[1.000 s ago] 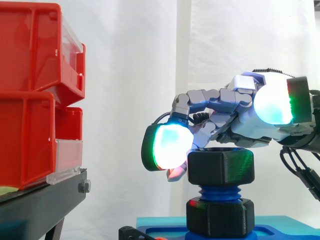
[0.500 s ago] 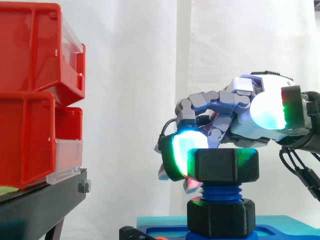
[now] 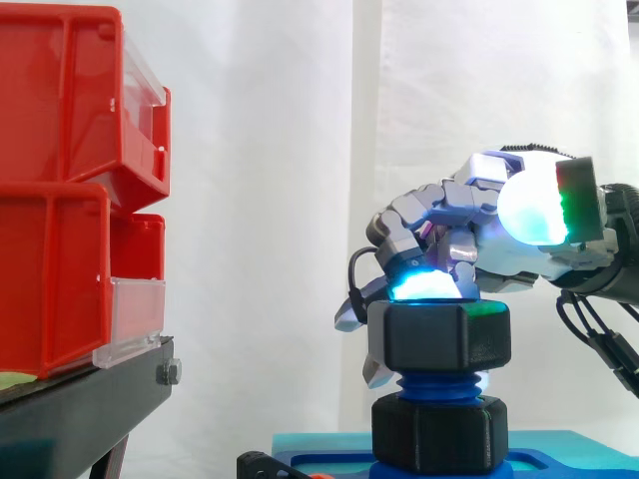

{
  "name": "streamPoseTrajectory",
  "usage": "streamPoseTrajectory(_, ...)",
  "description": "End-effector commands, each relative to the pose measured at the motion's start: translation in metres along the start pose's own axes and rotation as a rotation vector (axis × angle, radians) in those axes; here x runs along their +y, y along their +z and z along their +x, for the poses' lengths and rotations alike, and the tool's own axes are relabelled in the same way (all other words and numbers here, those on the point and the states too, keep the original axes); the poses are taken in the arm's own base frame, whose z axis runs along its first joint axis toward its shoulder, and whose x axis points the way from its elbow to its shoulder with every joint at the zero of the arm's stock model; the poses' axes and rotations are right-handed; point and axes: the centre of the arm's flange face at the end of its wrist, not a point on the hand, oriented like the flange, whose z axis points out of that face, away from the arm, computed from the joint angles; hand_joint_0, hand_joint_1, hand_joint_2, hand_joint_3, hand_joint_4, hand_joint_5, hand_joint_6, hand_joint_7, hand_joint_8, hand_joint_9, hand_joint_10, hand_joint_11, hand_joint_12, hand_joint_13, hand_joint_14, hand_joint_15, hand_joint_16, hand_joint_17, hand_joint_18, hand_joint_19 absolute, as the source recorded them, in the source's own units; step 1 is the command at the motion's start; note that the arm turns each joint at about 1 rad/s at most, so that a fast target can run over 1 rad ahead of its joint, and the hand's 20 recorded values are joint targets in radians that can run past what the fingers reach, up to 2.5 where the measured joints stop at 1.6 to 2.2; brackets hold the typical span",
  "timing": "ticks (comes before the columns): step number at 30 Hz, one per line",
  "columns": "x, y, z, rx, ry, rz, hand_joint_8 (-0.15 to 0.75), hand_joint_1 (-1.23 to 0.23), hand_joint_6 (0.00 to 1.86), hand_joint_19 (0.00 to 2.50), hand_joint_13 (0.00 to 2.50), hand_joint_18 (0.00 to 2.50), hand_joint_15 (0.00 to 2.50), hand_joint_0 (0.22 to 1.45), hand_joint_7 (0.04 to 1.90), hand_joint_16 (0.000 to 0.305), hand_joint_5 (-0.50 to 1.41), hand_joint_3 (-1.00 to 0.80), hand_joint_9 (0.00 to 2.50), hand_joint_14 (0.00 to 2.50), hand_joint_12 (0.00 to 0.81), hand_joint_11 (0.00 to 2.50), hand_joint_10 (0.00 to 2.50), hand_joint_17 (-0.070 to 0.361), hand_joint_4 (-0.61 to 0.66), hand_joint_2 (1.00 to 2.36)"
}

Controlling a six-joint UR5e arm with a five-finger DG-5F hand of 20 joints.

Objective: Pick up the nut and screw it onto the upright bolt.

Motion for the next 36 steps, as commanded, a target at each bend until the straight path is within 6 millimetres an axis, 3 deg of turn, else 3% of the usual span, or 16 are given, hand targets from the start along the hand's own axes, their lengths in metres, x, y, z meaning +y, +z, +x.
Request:
streamPoseTrajectory(1, -0.001, 0.002, -0.009, -0.008, -0.001, -0.007, 0.206, -0.23, 0.65, 0.00, 1.05, 0.72, 0.05, 0.47, 1.32, 0.016, 0.07, -0.50, 1.58, 0.00, 0.187, 0.01, 0.00, 0.037, 0.00, 1.00)
streamPoseTrajectory(9, 0.000, 0.008, -0.027, -0.025, -0.022, -0.040, 0.256, -0.20, 0.71, 0.00, 1.03, 0.67, 0.08, 0.46, 1.26, 0.020, 0.02, -0.50, 1.54, 0.00, 0.218, 0.10, 0.00, 0.045, 0.03, 1.00)
streamPoseTrajectory(13, 0.003, 0.014, -0.038, -0.031, -0.029, -0.054, 0.296, -0.19, 0.54, 0.00, 0.92, 0.60, 0.05, 0.46, 1.58, 0.031, 0.01, -0.50, 1.39, 0.00, 0.267, 0.13, 0.00, 0.070, 0.13, 1.00)
streamPoseTrajectory(17, 0.007, 0.018, -0.041, -0.026, -0.026, -0.062, 0.308, -0.18, 0.50, 0.00, 0.87, 0.57, 0.03, 0.45, 1.32, 0.035, -0.05, -0.50, 1.32, 0.00, 0.281, 0.13, 0.00, 0.079, 0.22, 1.00)
streamPoseTrajectory(19, 0.008, 0.019, -0.038, -0.024, -0.026, -0.064, 0.291, -0.19, 0.50, 0.00, 0.68, 0.36, 0.00, 0.45, 1.20, 0.035, -0.07, -0.50, 1.13, 0.00, 0.310, 0.06, 0.00, 0.080, 0.23, 1.00)
streamPoseTrajectory(20, 0.008, 0.019, -0.038, -0.025, -0.026, -0.065, 0.280, -0.19, 0.50, 0.00, 0.47, 0.11, 0.00, 0.44, 1.08, 0.036, -0.10, -0.50, 0.89, 0.00, 0.325, 0.00, 0.00, 0.080, 0.26, 1.00)
streamPoseTrajectory(25, 0.012, 0.022, -0.036, -0.023, -0.030, -0.070, 0.248, -0.19, 0.50, 0.00, 0.22, 0.00, 0.00, 0.43, 0.79, 0.040, -0.15, -0.50, 0.56, 0.00, 0.333, 0.00, 0.00, 0.090, 0.21, 1.00)
streamPoseTrajectory(32, 0.016, 0.022, -0.024, -0.005, -0.020, -0.070, 0.230, -0.18, 0.50, 0.00, 0.14, 0.00, 0.00, 0.43, 0.68, 0.042, -0.18, -0.50, 0.42, 0.00, 0.336, 0.00, 0.00, 0.096, 0.18, 1.00)
streamPoseTrajectory(36, 0.019, 0.015, -0.001, 0.029, 0.005, -0.063, 0.224, -0.18, 0.50, 0.00, 0.14, 0.00, 0.00, 0.43, 0.67, 0.043, -0.18, -0.50, 0.38, 0.00, 0.337, 0.00, 0.00, 0.097, 0.17, 1.00)
